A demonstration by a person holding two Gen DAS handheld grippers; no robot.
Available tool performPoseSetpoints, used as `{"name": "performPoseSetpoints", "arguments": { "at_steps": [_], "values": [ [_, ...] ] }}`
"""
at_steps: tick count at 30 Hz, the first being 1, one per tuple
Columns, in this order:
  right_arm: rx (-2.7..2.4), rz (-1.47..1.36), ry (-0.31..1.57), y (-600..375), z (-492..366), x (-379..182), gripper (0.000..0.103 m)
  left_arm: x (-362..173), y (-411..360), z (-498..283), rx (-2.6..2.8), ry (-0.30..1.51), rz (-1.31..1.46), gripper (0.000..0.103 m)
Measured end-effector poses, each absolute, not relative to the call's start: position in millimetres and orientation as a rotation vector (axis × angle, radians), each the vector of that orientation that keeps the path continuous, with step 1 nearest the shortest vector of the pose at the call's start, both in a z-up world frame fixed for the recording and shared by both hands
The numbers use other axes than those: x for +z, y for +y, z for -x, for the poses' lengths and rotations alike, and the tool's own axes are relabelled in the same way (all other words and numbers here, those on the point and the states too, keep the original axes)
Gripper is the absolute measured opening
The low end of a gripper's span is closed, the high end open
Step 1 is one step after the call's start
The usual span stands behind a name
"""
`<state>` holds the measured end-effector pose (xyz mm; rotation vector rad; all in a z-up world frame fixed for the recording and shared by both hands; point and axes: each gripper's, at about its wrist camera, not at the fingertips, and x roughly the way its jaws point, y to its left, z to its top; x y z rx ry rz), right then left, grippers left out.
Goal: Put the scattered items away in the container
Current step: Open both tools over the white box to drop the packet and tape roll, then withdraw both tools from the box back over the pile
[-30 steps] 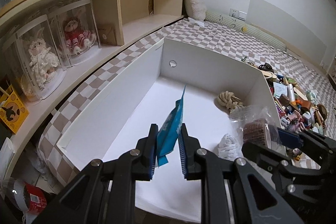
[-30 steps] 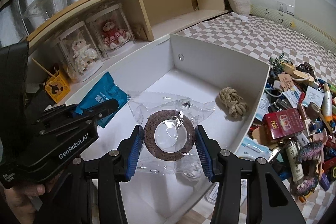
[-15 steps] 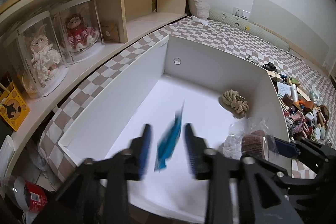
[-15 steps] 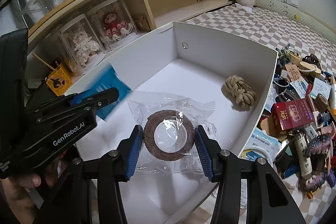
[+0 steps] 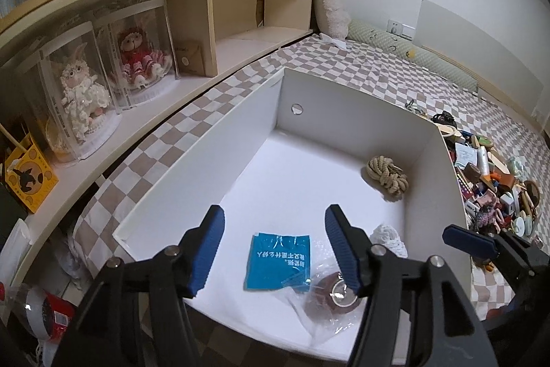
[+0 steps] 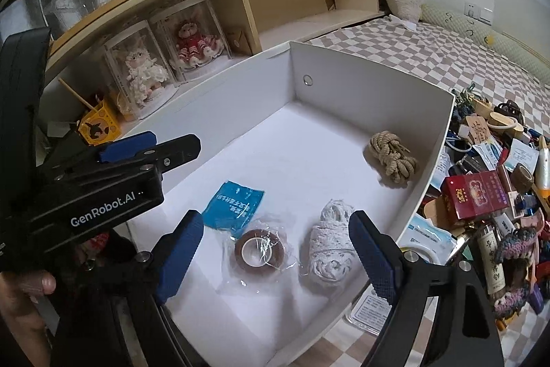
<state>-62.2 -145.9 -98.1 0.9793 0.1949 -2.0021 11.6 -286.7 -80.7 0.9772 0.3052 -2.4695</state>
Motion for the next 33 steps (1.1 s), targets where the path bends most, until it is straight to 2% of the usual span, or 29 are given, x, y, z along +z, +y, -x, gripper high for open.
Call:
{"name": "performPoseSetpoints", "arguments": {
  "at_steps": [5, 8, 14, 18, 19, 20, 33],
  "values": [
    [-2.008, -0.975, 0.179, -141.8, 62.8, -94.1, 0.086, -76.2, -283.7, -13.0, -2.466, 0.283, -0.970, 0.061],
    [-2.010, -0.974, 0.167, -138.8, 63.1, -91.5, 0.086, -72.4, -280.9, -14.7, -2.464, 0.267, -0.958, 0.073],
    [-2.014, -0.970, 0.153, -132.1, 63.6, -88.4, 0.086, -64.9, -274.6, -17.4, -2.470, 0.259, -0.944, 0.077],
    [-2.031, -0.953, 0.143, -126.7, 62.8, -85.7, 0.089, -58.5, -268.5, -18.7, -2.491, 0.244, -0.936, 0.101],
    [-2.039, -0.948, 0.137, -124.9, 62.9, -84.8, 0.100, -57.0, -267.2, -19.1, -2.492, 0.238, -0.932, 0.103],
    [-2.052, -0.941, 0.127, -122.2, 63.1, -83.7, 0.103, -54.1, -264.9, -19.7, -2.496, 0.228, -0.924, 0.103],
    [-2.113, -0.906, 0.112, -92.2, 65.1, -65.1, 0.103, -31.3, -237.5, -18.6, -2.528, 0.202, -0.891, 0.103]
  ]
}}
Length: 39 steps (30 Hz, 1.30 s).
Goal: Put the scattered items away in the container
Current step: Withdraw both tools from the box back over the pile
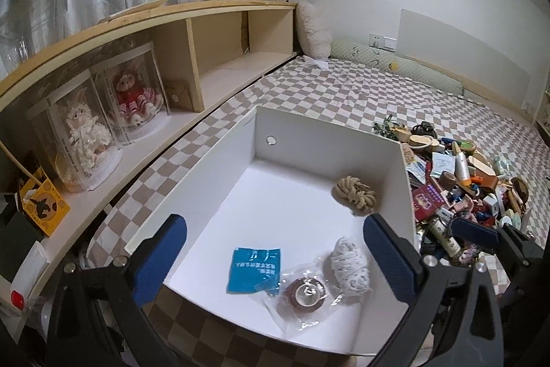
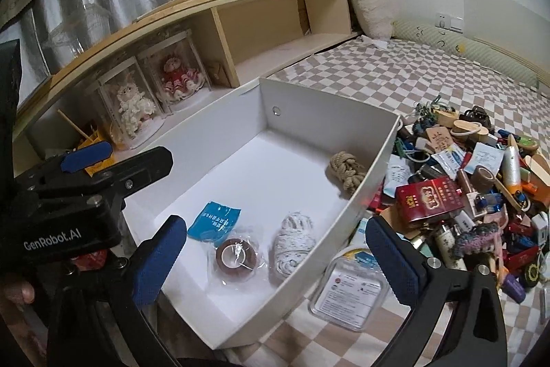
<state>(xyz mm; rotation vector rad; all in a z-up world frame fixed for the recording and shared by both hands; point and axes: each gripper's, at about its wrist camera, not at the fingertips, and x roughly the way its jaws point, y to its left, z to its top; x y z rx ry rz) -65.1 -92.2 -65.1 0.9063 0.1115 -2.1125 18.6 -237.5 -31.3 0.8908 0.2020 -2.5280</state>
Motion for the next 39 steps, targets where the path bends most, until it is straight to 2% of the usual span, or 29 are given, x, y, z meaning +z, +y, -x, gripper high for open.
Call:
{"name": "performPoseSetpoints", "arguments": {
  "at_steps": [19, 39],
  "values": [
    [-2.300, -0.856, 0.052, -1.4, 96.2, -31.1, 0.103, 2.8, -183.0, 5.2, -2.635, 0.180, -0.824, 0.103],
    [-2.528, -0.874, -0.038, 134.0, 115.3, -19.2, 0.103, 9.8, -82.8, 48.3, -2.827, 0.096, -0.860, 0.103]
  ]
}}
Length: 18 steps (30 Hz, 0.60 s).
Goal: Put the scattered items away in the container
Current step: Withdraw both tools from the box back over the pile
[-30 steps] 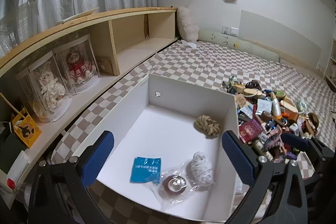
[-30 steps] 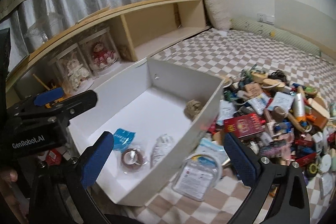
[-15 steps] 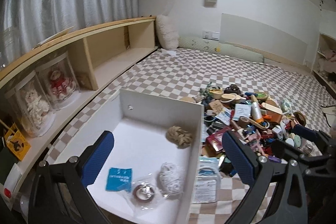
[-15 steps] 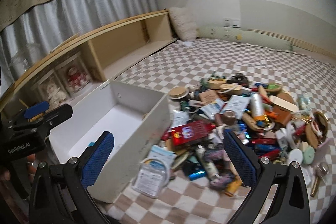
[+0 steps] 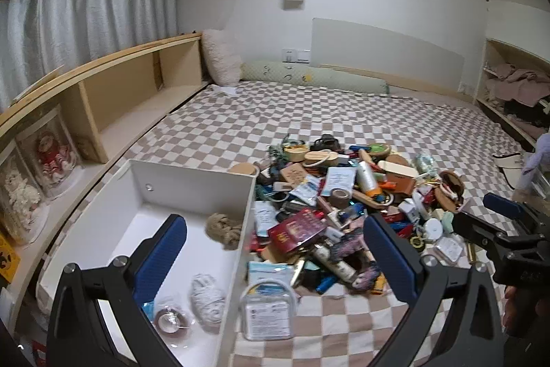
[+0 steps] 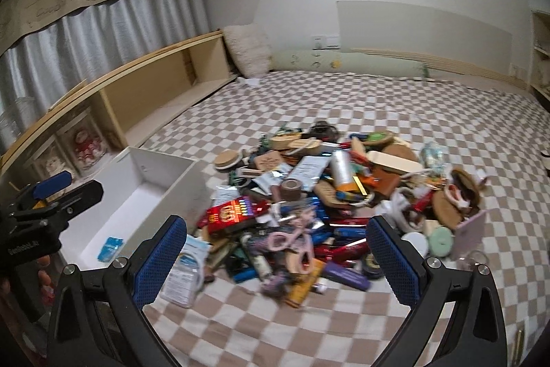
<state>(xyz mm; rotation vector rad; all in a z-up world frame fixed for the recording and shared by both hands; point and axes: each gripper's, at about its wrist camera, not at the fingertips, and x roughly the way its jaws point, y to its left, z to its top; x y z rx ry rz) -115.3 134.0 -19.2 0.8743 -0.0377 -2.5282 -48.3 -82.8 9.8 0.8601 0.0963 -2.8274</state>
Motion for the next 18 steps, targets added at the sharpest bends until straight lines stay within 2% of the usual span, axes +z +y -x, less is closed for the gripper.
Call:
{"name": "performPoseSetpoints", "arguments": {
  "at_steps": [18],
  "values": [
    [-2.666, -0.895, -0.102, 212.5, 126.8, -30.4, 0.103, -4.9, -40.2, 82.9, -2.932, 0.146, -0.933, 0.103]
  ]
}}
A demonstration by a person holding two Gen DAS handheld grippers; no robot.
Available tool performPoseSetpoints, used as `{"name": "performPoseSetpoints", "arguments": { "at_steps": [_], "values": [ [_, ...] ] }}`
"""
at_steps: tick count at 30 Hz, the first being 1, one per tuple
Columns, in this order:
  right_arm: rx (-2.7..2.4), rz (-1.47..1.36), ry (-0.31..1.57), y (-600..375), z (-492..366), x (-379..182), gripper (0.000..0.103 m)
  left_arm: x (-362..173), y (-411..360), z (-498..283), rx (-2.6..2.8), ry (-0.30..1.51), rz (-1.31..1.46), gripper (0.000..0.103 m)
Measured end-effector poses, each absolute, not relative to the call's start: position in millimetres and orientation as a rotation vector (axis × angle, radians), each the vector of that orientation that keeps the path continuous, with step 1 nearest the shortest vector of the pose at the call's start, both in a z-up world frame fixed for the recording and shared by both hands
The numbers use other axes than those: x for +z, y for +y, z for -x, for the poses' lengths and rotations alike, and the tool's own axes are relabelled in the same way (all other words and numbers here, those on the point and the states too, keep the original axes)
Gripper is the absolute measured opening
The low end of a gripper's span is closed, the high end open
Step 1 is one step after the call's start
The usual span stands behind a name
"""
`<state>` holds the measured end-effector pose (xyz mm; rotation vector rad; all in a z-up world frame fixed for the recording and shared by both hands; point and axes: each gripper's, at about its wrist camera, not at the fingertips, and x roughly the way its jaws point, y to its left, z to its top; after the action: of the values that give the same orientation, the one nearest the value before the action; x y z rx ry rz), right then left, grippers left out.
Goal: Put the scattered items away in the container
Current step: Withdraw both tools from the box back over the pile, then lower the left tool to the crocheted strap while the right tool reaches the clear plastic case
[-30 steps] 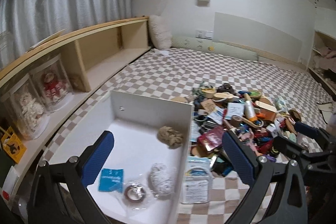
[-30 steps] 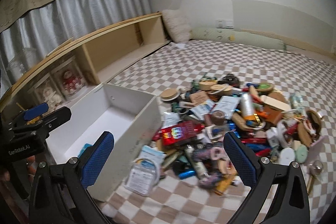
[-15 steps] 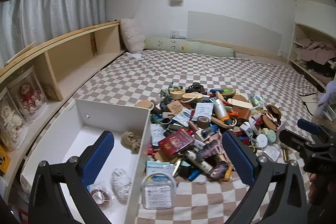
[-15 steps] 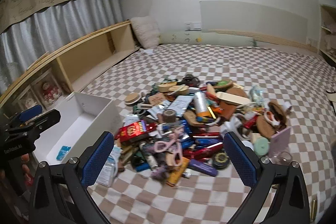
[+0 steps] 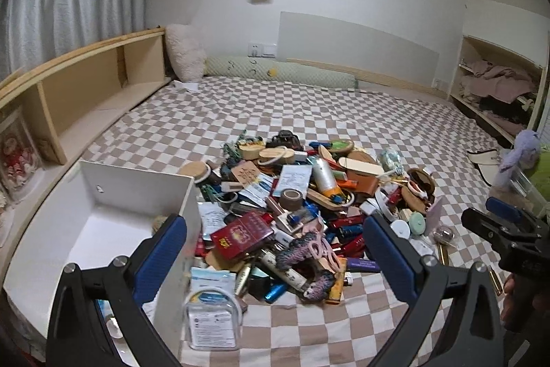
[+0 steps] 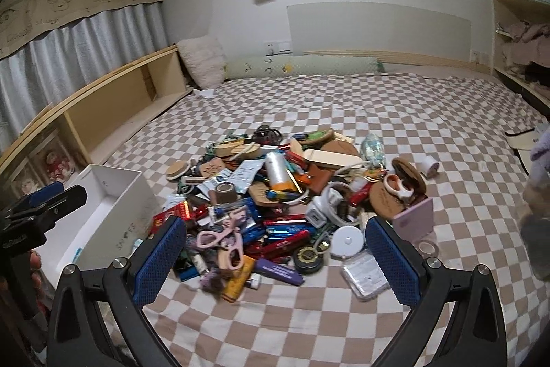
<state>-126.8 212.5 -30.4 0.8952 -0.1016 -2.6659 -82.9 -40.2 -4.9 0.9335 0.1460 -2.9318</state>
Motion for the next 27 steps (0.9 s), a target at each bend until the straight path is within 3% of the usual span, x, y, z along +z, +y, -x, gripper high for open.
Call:
{"name": "performPoseSetpoints", "arguments": {
  "at_steps": [10, 15, 20, 27],
  "values": [
    [-2.718, -0.955, -0.125, 235.2, 134.2, -81.7, 0.103, -57.7, -28.2, 101.1, -2.938, 0.171, -1.038, 0.102],
    [-2.742, -0.991, -0.166, 247.7, 137.3, -105.0, 0.103, -81.1, -9.9, 104.5, -2.984, 0.089, -1.075, 0.101],
    [-2.742, -1.022, -0.222, 266.0, 137.3, -121.1, 0.103, -106.7, 11.4, 107.7, -3.022, 0.032, -1.123, 0.093],
    [-2.811, -1.155, -0.197, 294.1, 139.3, -144.1, 0.103, -140.4, 21.0, 118.3, -3.035, 0.043, -1.219, 0.069]
  ]
}}
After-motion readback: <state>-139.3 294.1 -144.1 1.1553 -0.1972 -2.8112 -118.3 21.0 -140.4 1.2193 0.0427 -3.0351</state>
